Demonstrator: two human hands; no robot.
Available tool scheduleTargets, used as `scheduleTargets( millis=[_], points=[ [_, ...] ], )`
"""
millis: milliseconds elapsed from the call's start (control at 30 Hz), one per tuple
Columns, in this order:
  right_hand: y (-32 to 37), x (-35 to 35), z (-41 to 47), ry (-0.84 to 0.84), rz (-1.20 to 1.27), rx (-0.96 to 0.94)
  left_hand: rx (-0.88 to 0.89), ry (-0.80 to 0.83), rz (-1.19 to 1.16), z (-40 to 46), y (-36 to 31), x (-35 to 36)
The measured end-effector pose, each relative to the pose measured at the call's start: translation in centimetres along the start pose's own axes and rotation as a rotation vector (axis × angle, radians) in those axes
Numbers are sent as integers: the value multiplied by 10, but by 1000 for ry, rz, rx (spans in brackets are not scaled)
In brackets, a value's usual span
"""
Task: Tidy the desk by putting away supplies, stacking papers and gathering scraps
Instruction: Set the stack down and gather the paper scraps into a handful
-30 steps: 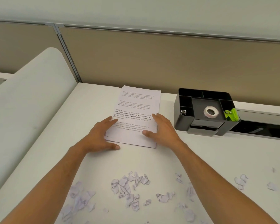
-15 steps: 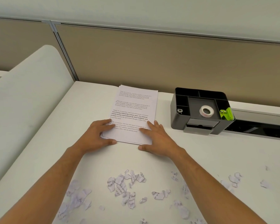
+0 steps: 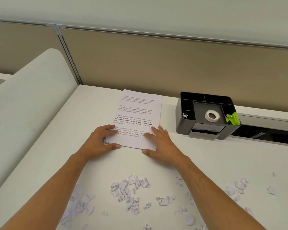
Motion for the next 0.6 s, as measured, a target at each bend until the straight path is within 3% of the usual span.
scheduleTargets(
  millis=[267,500,600],
  points=[
    [7,-7,-16,-95,2,-11,41,12,30,-10,-12,-3],
    [22,-8,-59,-280,102,-27,106,-327,16,-68,-34,-33],
    [31,4,-78,-266,117,-85,65,-333,90,-101,-32,-37]
  ],
)
Point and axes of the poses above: each hand's wrist, its own z-axis towards the middle knuckle, its own x-axis out of the palm, y = z × x, the point moved 6 cm from there along z, towards the middle knuckle, and after that the axes turned 2 degrees about x, right-handed, at the moved point
